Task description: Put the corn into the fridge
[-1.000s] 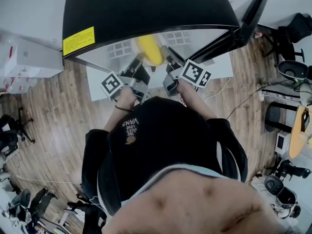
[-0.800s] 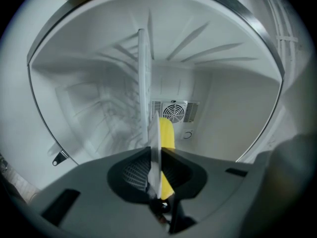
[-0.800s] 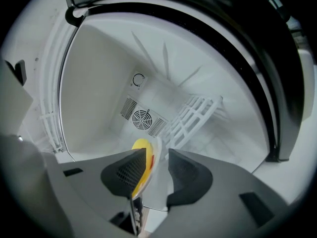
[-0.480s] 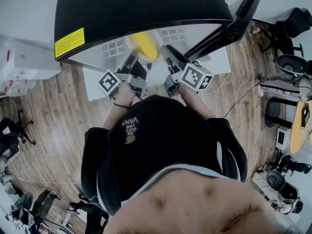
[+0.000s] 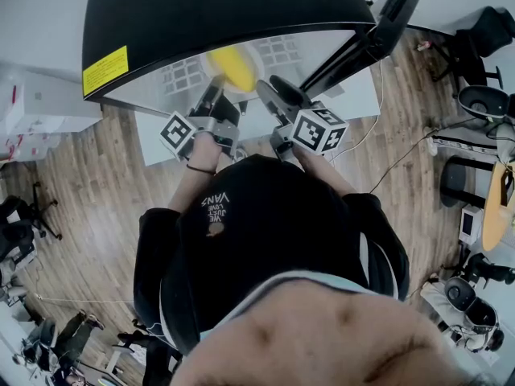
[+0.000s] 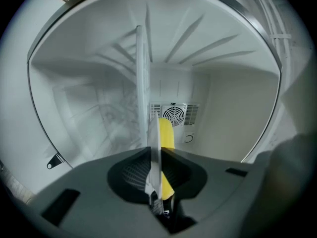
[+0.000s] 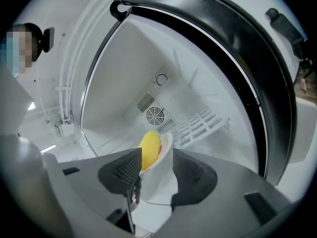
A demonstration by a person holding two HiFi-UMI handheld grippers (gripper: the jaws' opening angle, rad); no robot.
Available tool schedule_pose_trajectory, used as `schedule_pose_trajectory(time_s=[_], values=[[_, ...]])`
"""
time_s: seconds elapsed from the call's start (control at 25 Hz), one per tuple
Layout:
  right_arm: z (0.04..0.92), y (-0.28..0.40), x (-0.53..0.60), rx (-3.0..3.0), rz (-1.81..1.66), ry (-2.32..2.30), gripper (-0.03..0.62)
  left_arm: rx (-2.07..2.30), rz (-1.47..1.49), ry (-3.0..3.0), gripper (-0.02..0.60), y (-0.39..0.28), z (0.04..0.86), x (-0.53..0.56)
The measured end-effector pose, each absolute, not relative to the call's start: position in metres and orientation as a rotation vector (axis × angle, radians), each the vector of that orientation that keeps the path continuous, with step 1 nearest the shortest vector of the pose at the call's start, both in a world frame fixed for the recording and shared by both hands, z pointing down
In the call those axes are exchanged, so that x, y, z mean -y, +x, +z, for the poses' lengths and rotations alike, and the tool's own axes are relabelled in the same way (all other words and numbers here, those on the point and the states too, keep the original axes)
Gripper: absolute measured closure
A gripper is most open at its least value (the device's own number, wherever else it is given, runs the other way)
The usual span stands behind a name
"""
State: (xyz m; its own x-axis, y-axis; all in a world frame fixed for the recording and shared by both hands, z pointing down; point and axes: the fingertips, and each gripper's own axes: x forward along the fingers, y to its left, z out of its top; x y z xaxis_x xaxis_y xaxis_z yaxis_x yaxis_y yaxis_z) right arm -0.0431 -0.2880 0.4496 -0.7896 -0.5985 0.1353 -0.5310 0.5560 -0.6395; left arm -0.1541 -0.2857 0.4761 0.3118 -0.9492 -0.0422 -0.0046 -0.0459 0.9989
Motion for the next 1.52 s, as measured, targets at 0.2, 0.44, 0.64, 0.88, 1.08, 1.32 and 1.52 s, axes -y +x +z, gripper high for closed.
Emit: schedule_pose_trajectory(time_s=[0.2, 0.44, 0.64, 0.88, 1.08, 1.32, 1.52], values=[[0.451, -0.053, 0.275, -2.821, -0.900, -0.986, 0.387, 0.975, -1.011, 1.371, 0.541, -0.158, 0.476, 0.284], [0.451, -0.061, 0.265, -2.977, -0.639, -1.029, 0.382, 0.983, -1.026, 1.373, 0.541, -0.158, 0.475, 0.284], [0.457, -0.065, 0.260, -3.012, -0.608, -1.040, 0.382, 0.985, -1.037, 1.378, 0.538, -0.161, 0.474, 0.281], [0.458, -0.068, 0.258, -3.041, -0.576, -1.038, 0.382, 0.980, -1.050, 1.385, 0.536, -0.159, 0.473, 0.281], [0.457, -0.067, 0.261, -3.090, -0.425, -1.102, 0.382, 0.976, -1.061, 1.384, 0.535, -0.156, 0.473, 0.285], [0.451, -0.070, 0.260, -3.107, -0.321, -1.129, 0.384, 0.971, -1.073, 1.386, 0.535, -0.157, 0.470, 0.281], [0.453, -0.071, 0.260, -3.122, -0.301, -1.139, 0.384, 0.955, -1.092, 1.390, 0.535, -0.156, 0.469, 0.277]])
